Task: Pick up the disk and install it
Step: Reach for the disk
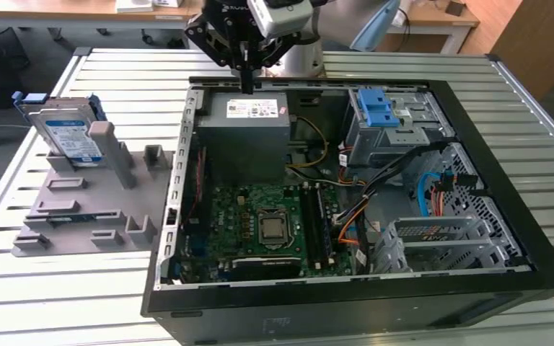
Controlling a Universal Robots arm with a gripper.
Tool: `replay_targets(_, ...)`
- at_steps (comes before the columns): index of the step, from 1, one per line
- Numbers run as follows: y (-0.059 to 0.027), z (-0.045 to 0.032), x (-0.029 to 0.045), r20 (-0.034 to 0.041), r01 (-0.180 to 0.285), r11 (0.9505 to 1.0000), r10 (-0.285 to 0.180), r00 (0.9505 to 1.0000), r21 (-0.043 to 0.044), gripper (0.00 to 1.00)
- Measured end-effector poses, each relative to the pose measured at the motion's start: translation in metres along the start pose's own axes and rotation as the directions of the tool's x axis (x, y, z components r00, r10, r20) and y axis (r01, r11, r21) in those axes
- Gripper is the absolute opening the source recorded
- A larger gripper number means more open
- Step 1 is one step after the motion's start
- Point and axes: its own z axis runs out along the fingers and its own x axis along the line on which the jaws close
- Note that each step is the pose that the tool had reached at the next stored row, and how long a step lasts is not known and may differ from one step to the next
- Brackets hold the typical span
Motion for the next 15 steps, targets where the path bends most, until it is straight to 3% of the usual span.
replay_targets(15, 0.0024, 0.0002, 0.0114, -0.0001, 0.000, 1.0000, 0.000, 1.0000, 0.0002, 0.11)
